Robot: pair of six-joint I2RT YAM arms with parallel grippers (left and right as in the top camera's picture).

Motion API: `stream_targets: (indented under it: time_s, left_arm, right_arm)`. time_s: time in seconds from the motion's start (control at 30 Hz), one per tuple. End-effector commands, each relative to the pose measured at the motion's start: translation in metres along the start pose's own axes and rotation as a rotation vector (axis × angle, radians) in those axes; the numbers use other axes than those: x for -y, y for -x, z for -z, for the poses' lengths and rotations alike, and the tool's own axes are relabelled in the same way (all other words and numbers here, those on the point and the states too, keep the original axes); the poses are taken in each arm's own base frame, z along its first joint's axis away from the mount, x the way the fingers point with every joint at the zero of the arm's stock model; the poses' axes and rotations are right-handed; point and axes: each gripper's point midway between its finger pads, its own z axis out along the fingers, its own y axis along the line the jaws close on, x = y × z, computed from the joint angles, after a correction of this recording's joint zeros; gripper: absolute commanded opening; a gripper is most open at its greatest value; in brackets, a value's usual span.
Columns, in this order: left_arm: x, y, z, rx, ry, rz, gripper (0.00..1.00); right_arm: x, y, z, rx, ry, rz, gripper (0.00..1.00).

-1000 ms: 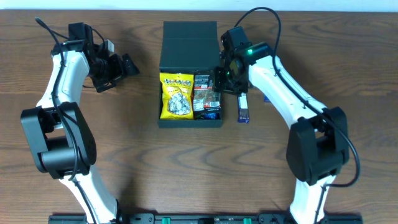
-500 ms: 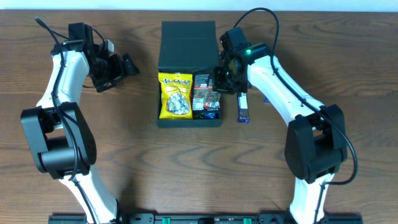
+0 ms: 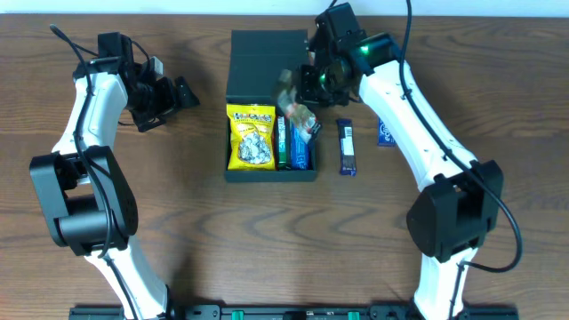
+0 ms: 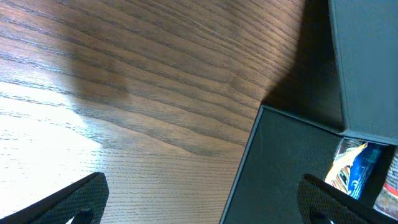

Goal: Pack container
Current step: 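Push the HARIBO packet down into the box with the right gripper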

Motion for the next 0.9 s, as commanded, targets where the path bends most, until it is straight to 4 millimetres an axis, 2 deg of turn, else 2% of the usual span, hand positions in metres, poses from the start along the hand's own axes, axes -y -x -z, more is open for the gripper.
stream_targets:
  time_s: [0.0,0.1,0.2,0.4,0.6,0.73,0.87]
  left_arm:
    - [0.006,0.008,0.009,0.031,-0.002,-0.038,0.97]
    - [0.006,0.008,0.009,0.031,-0.002,-0.038,0.98]
    - [0.006,0.008,0.009,0.030,-0.002,-0.038,0.98]
    - [0.006,0.008,0.009,0.030,-0.002,-0.037,0.97]
    - [0.006,0.008,0.009,0.030,-0.002,-0.037,0.98]
    - [0.006,0.008,0.009,0.030,-0.002,-0.037,0.98]
    - [0.006,0.008,0.009,0.030,-0.002,-0.037,0.98]
  right_arm:
    - [-0.057,-0.007,0.014,-0.052,0.278,0.072,0.01]
    - [-0.090,-0.004,0.030,-0.067,0.463,0.083,0.02]
    - [-0.102,-0.004,0.039,-0.107,0.553,0.019,0.02]
    - [-0.089,-0.020,0.018,-0.202,0.516,-0.165,0.01]
    - [-0.086,-0.029,-0.002,-0.291,0.603,-0.308,0.02]
    - [-0.074,-0.038,-0.021,-0.329,0.589,-0.405,0.01]
    - [-0.065,-0.042,-0.030,-0.349,0.566,-0.486,0.01]
